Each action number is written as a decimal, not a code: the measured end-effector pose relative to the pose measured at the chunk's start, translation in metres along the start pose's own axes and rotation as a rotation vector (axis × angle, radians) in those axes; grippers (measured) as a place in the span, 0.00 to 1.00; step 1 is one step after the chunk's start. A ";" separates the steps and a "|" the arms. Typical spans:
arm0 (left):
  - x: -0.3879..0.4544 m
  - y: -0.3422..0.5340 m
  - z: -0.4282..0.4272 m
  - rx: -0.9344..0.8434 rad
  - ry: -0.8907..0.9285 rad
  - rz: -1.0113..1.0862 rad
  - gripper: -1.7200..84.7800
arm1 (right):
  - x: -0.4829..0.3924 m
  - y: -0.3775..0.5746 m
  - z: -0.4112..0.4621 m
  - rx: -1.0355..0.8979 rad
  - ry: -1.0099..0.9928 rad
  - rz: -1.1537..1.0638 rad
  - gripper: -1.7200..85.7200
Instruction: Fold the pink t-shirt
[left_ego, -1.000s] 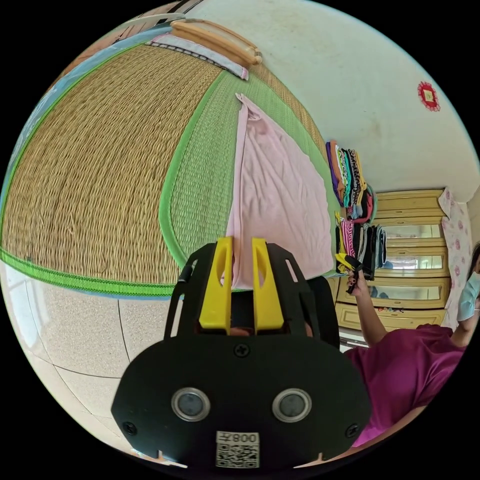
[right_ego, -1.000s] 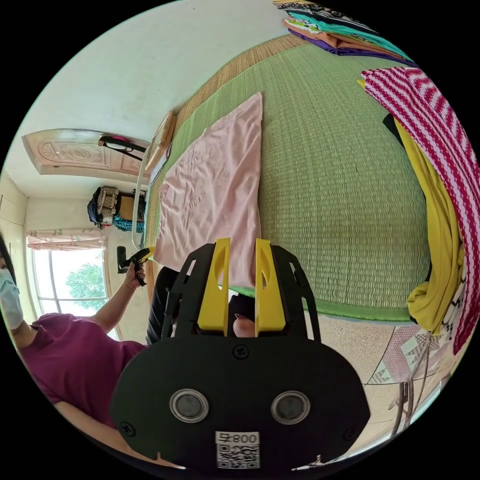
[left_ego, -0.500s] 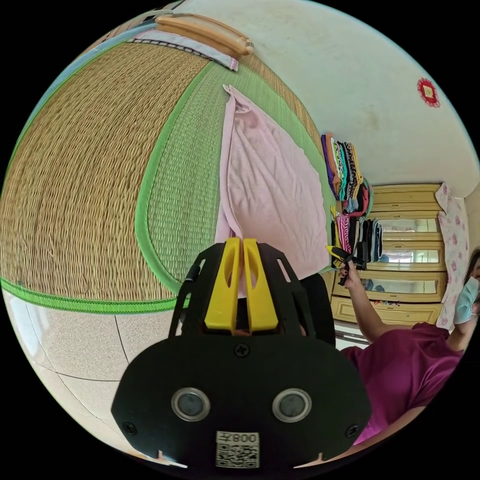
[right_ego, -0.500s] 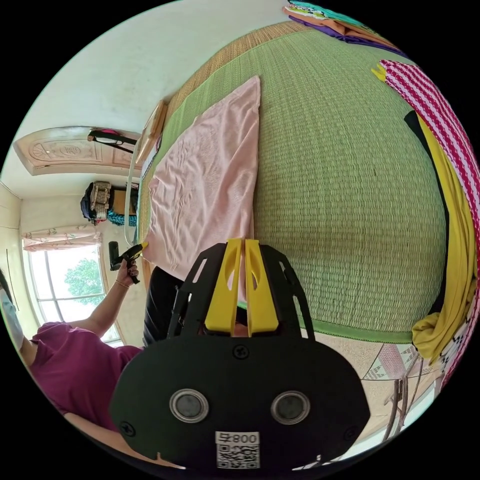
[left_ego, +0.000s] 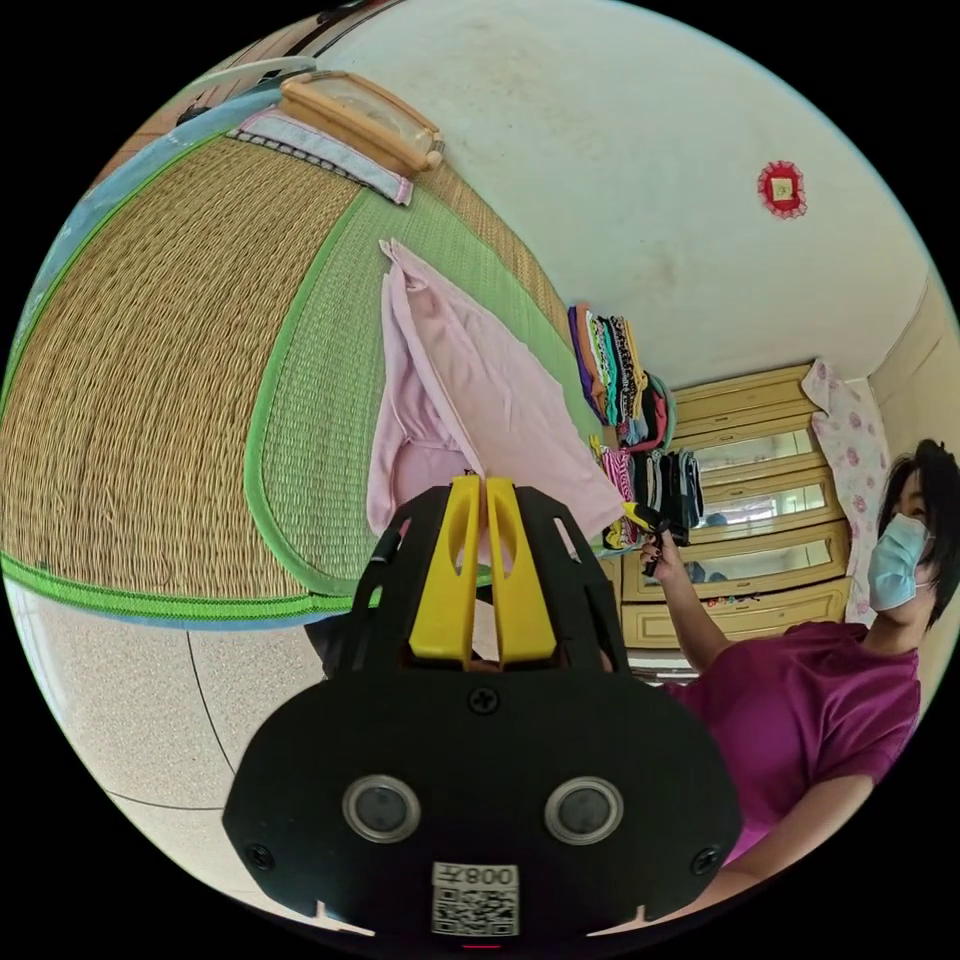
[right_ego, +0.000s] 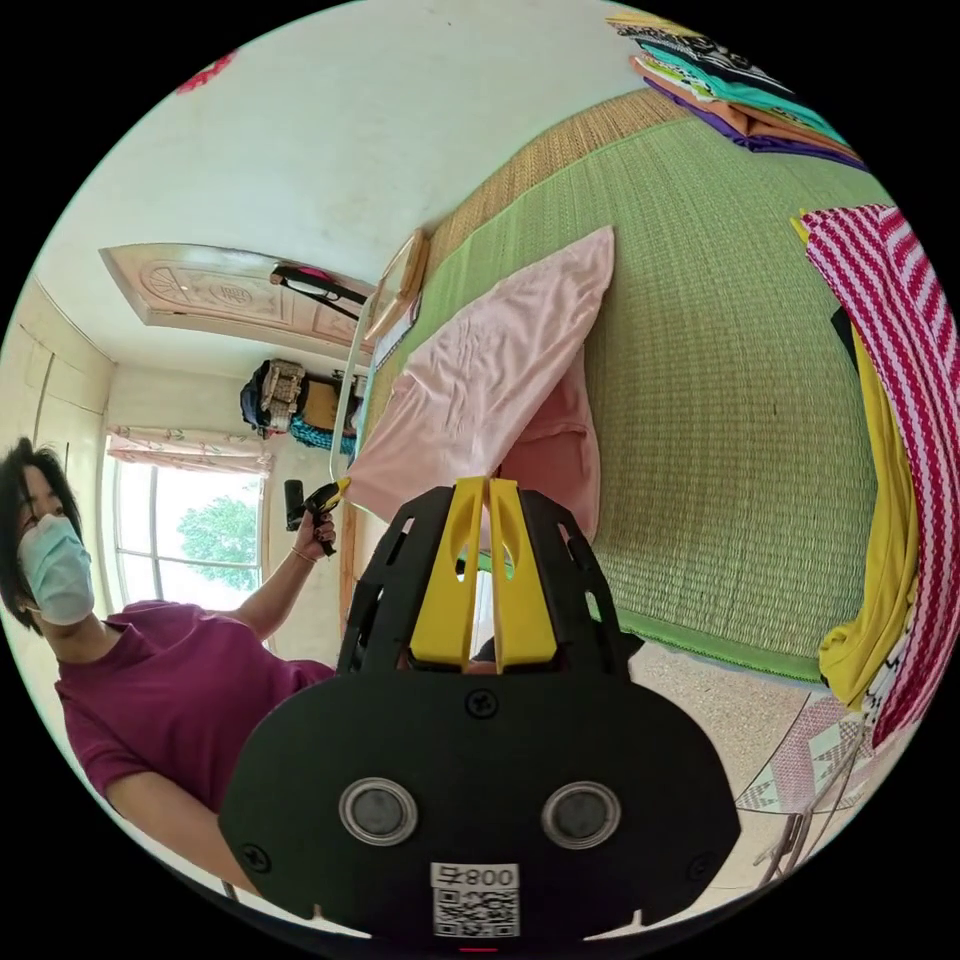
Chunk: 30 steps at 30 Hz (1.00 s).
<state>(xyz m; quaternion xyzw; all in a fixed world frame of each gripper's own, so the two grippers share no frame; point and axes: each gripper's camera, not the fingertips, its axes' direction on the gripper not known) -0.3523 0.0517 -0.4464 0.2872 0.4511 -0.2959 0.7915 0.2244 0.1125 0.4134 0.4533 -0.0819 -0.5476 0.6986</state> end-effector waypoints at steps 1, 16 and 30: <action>0.003 0.007 -0.006 0.010 0.014 0.019 0.03 | -0.004 0.006 -0.005 0.003 -0.013 -0.014 0.02; -0.010 0.074 -0.001 -0.022 -0.007 -0.094 0.03 | 0.061 0.075 0.022 -0.127 0.026 0.125 0.03; 0.014 0.091 0.029 -0.004 0.025 -0.226 0.03 | 0.113 0.129 0.033 -0.006 -0.194 0.209 0.08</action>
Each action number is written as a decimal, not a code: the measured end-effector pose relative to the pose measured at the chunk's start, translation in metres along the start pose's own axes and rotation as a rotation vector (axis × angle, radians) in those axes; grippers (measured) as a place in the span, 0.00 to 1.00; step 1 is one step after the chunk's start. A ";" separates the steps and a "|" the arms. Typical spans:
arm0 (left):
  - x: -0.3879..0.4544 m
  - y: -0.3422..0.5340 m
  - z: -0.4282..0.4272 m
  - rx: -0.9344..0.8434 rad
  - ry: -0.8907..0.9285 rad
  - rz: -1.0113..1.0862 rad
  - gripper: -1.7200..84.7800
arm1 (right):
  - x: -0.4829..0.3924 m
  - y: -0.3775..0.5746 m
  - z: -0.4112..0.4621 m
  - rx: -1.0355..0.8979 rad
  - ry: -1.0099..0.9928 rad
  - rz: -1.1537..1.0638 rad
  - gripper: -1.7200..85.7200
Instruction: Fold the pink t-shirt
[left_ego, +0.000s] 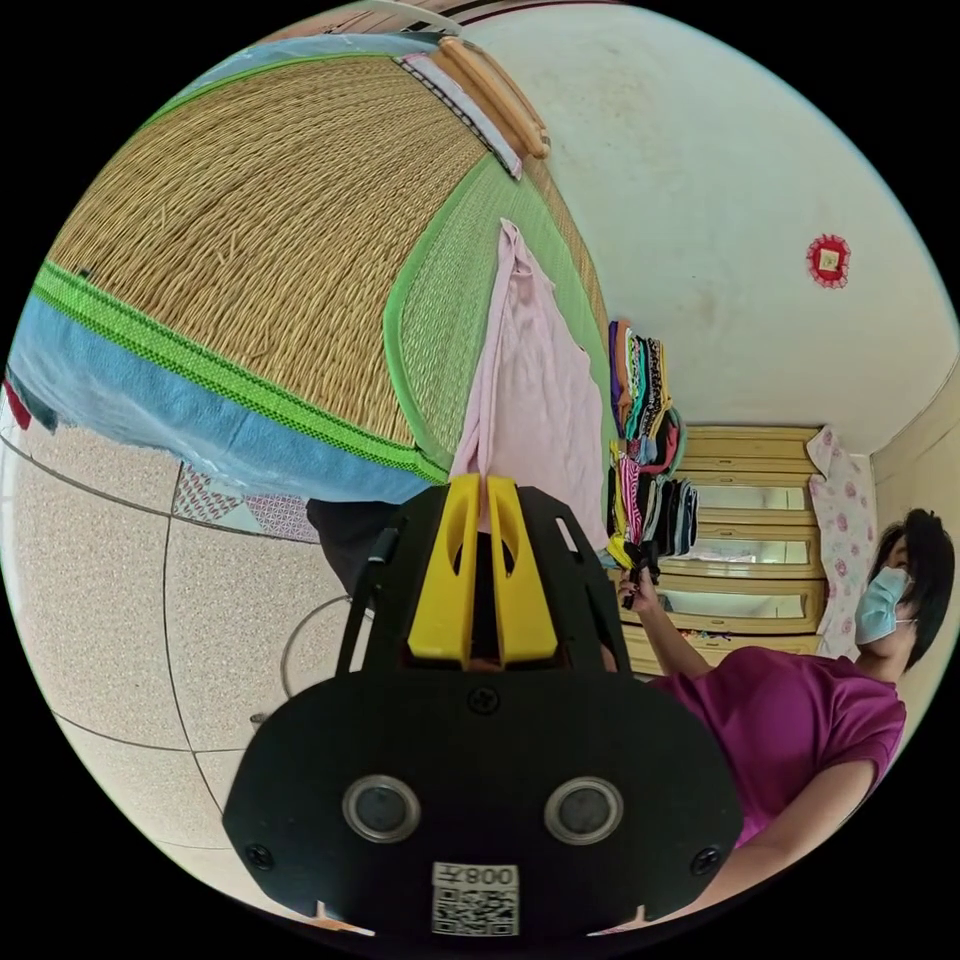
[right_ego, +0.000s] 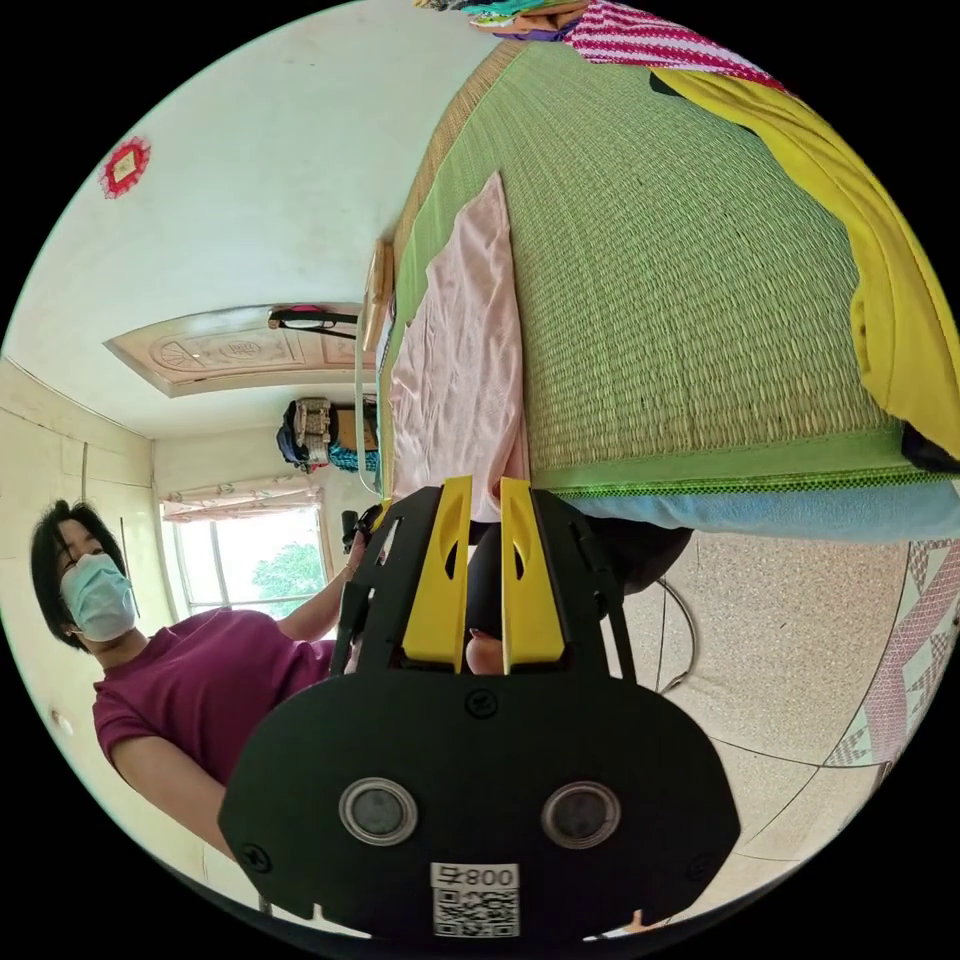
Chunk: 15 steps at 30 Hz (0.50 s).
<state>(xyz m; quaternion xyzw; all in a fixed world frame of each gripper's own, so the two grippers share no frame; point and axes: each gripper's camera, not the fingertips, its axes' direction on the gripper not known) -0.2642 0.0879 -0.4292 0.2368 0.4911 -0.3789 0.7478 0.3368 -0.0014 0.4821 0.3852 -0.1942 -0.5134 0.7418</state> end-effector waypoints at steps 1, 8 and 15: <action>0.004 0.002 0.004 -0.004 -0.006 -0.009 0.03 | 0.001 0.003 0.003 -0.003 0.002 -0.005 0.08; 0.042 0.016 0.023 -0.004 -0.048 -0.019 0.03 | 0.010 0.013 0.019 -0.052 0.017 -0.032 0.09; 0.129 0.028 0.056 -0.028 -0.083 0.114 0.04 | 0.015 0.027 0.018 -0.022 0.028 -0.086 0.10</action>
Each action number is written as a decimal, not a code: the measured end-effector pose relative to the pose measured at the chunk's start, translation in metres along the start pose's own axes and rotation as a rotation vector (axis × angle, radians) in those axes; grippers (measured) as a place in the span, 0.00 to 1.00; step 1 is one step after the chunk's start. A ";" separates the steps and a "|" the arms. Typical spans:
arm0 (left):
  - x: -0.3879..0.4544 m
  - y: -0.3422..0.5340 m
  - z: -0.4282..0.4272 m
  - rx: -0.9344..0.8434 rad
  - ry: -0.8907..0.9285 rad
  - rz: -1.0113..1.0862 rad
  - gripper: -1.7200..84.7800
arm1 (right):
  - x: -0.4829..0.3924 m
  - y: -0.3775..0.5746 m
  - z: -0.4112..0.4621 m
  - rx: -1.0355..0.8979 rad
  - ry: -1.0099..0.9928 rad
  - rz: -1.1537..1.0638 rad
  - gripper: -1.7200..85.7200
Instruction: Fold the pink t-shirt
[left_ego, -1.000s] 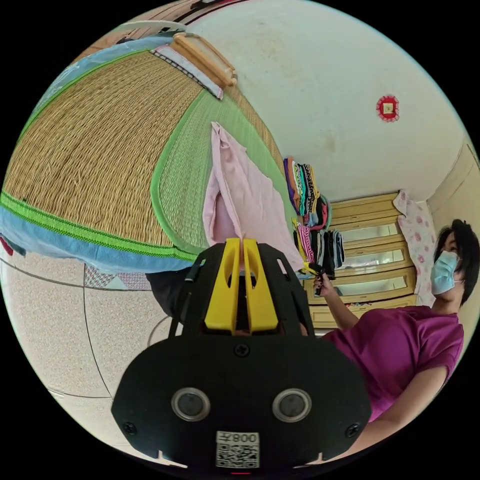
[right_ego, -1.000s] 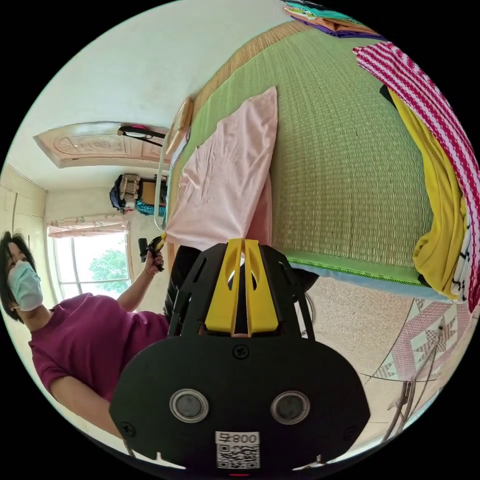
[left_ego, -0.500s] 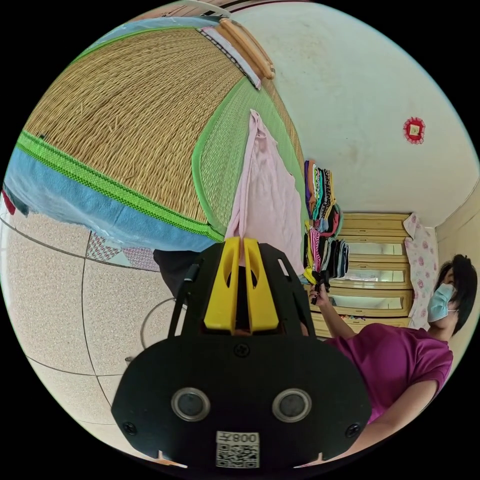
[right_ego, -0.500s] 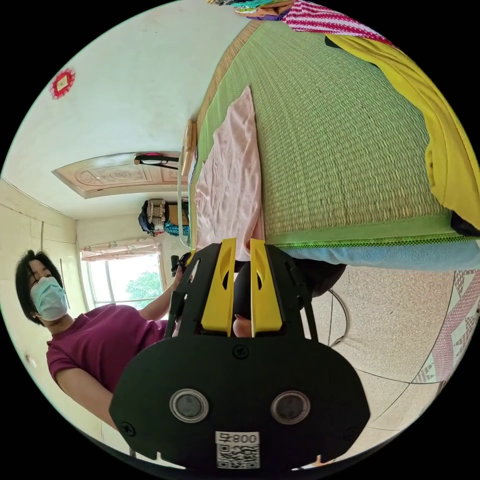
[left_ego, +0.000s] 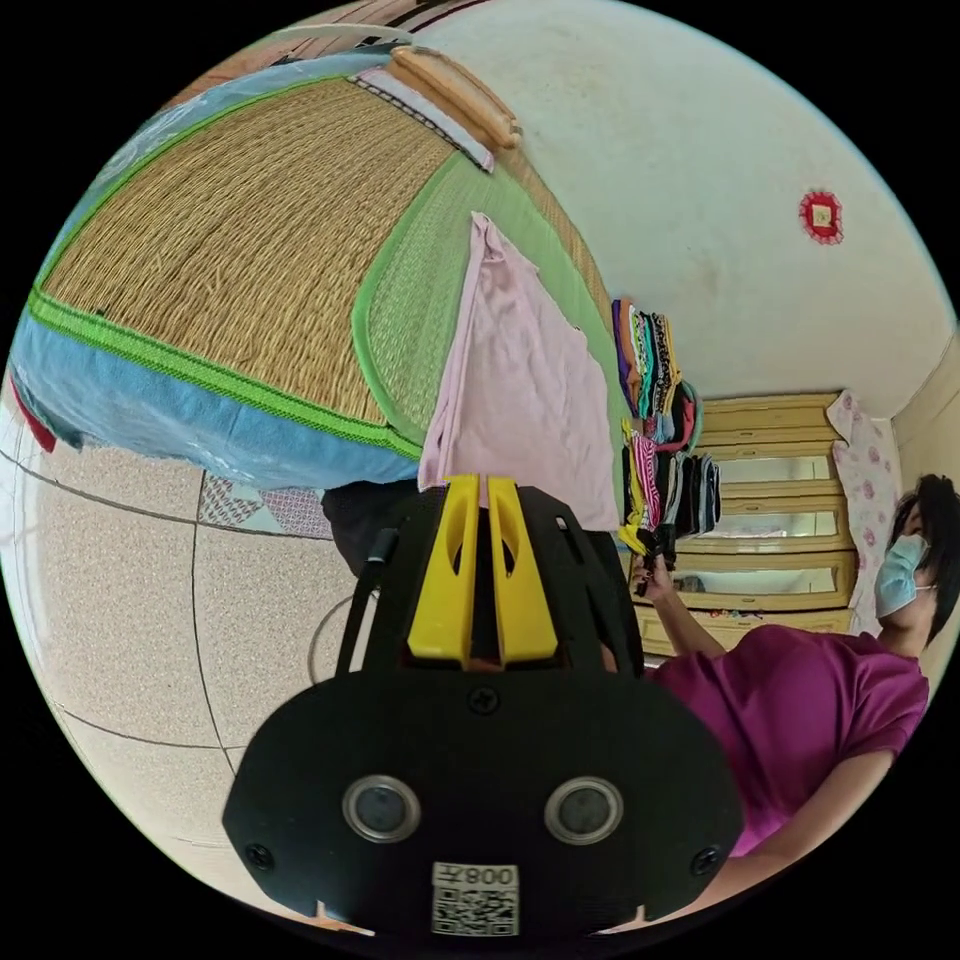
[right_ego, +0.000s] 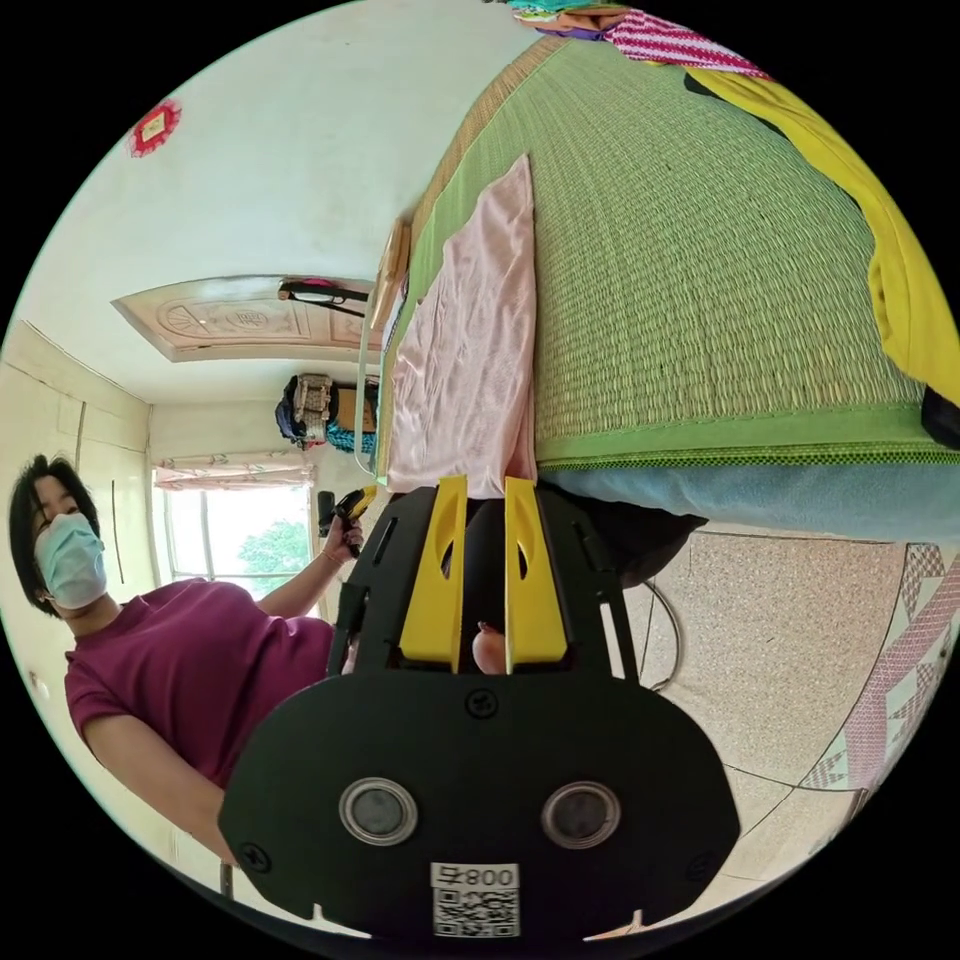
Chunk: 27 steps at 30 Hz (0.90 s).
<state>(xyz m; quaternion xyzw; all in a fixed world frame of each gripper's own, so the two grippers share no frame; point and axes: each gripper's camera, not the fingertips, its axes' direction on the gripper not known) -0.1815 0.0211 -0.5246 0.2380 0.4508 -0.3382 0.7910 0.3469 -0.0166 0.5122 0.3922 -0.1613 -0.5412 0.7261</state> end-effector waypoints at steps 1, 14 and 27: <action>0.019 -0.003 0.012 -0.017 0.011 0.033 0.04 | 0.001 0.000 0.002 -0.003 0.008 -0.007 0.10; 0.288 -0.033 0.226 -0.317 0.139 0.543 0.08 | 0.011 0.000 -0.002 0.005 -0.006 -0.063 0.03; 0.520 0.018 0.417 -0.496 -0.287 1.035 0.09 | -0.034 -0.030 -0.018 -0.003 -0.056 -0.205 0.03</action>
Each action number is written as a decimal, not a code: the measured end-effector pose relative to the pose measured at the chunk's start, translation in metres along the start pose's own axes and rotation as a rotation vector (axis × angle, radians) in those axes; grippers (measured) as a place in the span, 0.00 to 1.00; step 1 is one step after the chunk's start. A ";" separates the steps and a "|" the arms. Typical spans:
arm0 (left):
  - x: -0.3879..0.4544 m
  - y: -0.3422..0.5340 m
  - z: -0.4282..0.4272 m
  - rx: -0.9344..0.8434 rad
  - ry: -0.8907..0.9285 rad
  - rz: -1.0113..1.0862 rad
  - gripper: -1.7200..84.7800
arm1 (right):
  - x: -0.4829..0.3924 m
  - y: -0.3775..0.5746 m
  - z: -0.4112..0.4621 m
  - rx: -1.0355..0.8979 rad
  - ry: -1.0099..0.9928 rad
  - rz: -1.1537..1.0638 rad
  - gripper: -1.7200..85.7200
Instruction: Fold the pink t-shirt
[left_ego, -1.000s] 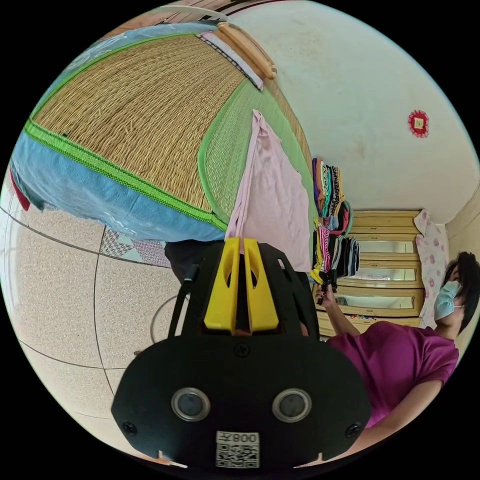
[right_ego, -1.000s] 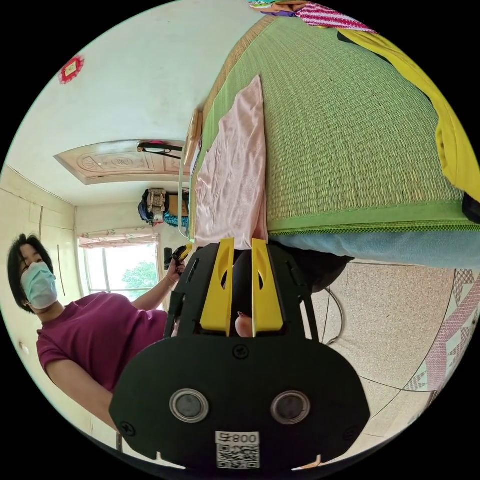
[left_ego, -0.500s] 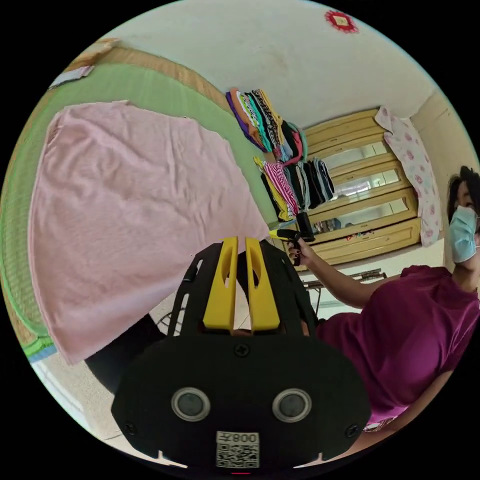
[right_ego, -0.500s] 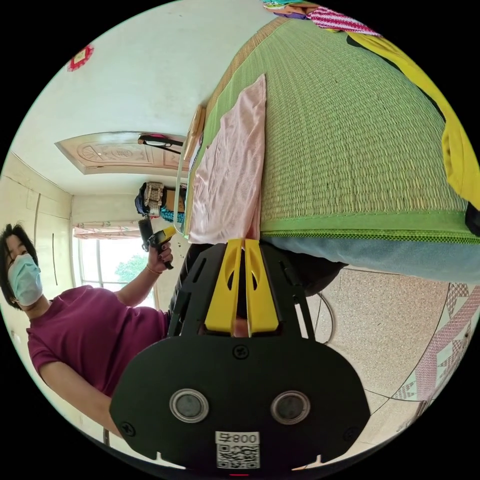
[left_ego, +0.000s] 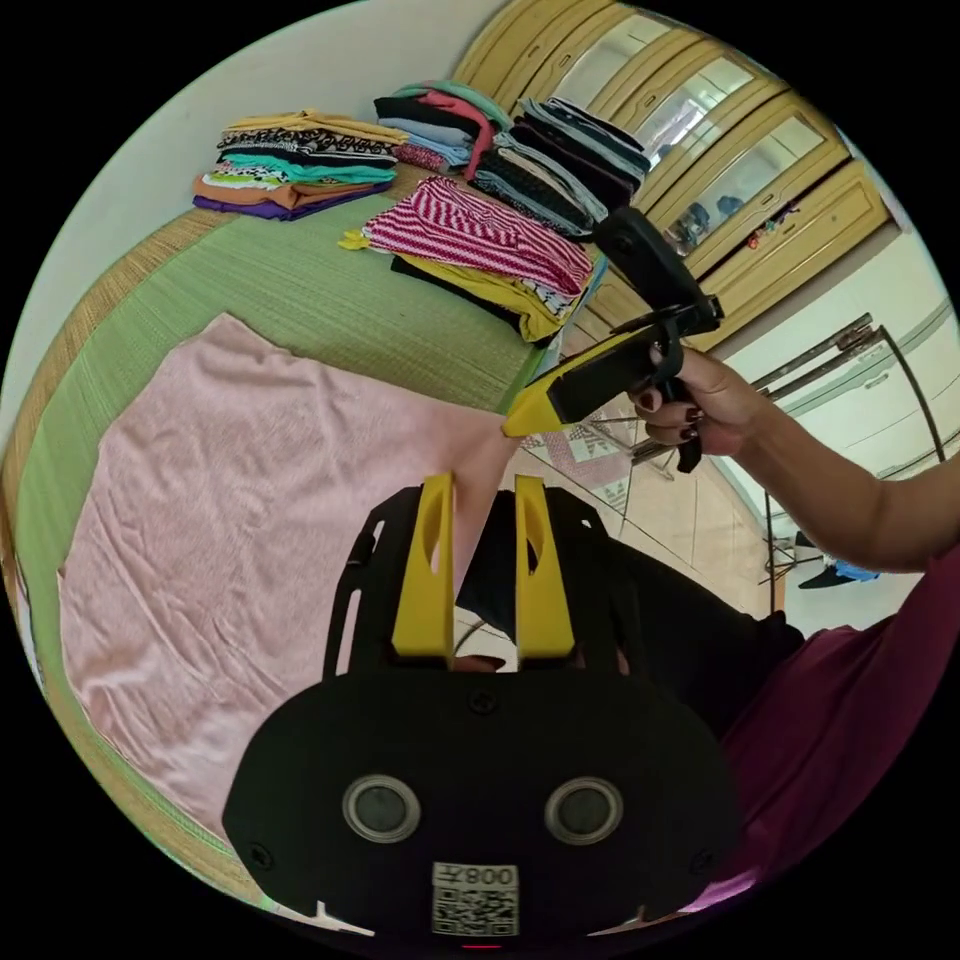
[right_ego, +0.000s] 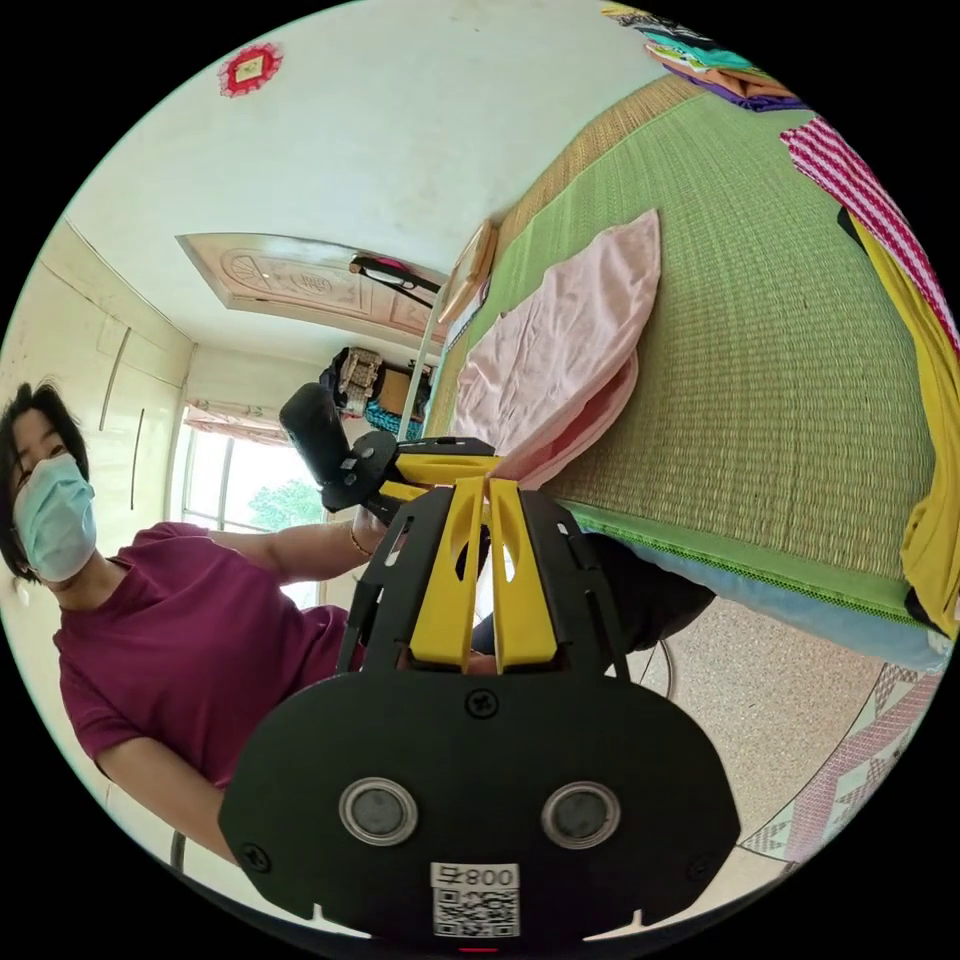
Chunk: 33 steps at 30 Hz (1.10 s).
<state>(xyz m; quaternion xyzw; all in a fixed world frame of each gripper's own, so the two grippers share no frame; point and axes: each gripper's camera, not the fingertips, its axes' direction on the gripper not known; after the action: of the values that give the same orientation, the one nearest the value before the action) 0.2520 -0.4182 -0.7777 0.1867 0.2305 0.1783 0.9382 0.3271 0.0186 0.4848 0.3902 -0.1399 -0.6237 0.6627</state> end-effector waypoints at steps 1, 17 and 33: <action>0.005 -0.007 0.001 -0.008 -0.061 -0.019 0.06 | -0.001 -0.004 0.001 -0.011 0.016 -0.004 0.03; -0.022 -0.027 -0.046 0.212 0.109 -0.274 0.03 | 0.106 -0.127 -0.010 0.117 0.068 0.247 0.14; -0.028 -0.020 -0.043 0.253 0.226 -0.258 0.03 | 0.132 -0.265 0.013 0.099 0.085 0.285 0.11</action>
<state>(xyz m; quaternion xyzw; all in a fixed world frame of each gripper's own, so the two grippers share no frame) 0.2125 -0.4357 -0.8115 0.2509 0.3769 0.0462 0.8905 0.1525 -0.0877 0.2703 0.4245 -0.1963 -0.4984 0.7299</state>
